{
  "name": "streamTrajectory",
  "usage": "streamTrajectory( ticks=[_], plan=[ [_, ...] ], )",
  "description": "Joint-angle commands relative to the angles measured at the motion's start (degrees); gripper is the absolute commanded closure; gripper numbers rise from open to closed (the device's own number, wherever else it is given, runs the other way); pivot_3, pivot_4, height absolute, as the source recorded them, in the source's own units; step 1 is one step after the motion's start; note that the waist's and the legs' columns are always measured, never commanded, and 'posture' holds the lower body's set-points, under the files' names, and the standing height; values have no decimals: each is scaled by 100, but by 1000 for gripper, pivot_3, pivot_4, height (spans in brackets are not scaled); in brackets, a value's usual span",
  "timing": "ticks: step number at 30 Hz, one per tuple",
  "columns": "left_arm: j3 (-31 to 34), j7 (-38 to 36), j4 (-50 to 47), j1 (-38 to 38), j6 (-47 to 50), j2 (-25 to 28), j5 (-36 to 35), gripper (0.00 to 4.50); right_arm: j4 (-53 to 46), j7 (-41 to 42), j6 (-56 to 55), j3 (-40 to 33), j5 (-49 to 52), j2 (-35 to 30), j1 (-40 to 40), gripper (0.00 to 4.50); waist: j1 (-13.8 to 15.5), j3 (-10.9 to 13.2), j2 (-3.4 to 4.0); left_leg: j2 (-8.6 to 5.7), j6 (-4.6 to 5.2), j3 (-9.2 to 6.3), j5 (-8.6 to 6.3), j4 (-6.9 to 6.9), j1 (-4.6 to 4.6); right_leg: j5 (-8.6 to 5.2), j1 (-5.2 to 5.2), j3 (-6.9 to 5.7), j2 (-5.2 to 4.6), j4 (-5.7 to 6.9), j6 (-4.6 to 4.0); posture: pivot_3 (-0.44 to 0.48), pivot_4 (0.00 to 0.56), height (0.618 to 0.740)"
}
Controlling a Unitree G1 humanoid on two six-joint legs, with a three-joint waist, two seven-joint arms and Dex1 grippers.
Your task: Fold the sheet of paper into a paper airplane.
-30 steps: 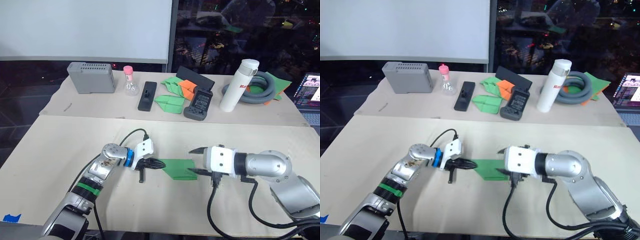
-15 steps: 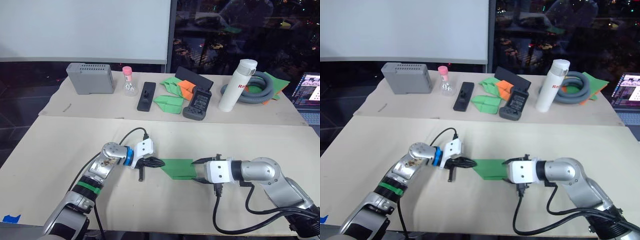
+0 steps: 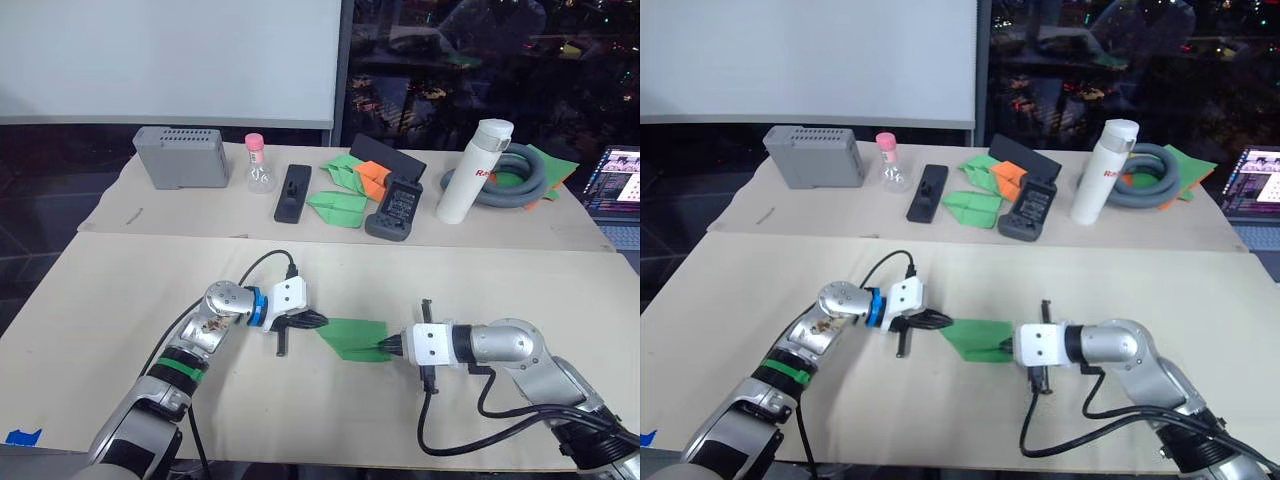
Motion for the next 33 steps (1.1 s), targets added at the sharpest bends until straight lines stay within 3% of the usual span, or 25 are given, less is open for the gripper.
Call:
streamTrajectory(
  ticks=[1, 11, 27, 33],
  plan=[
    [-87, 7, 244, 40, -222, -10, 244, 4500, -363, 359, 1218, -292, 995, 26, -44, 4453, 4, 0, 0, 1, 0, -1, 0, 0, 0, 0, 0, 0, 0, 0, 0, 0, 150, 740],
    [-152, -758, -358, 388, 136, 136, -90, 4500, -684, 516, 2839, -188, 1764, 33, -149, 4453, 3, 0, 1, 0, 6, -3, -4, -1, -9, 0, -11, 0, -7, 0, 1, 0, 150, 740],
    [-13, -371, -22, 348, -313, 21, 125, 4500, 590, 893, 3127, 14, 1761, 321, -898, 4453, -2, -2, 2, -1, 5, -2, -3, -1, -5, 2, -7, 0, -6, 1, 2, 0, 150, 740],
    [305, -71, -43, 293, -511, -86, -80, 4500, 1027, 986, 3181, 191, 1562, 365, -1051, 4453, -8, -2, 2, 0, 5, -2, -3, -1, -6, 2, -11, 0, -7, 3, 3, 0, 150, 740]
  ],
)
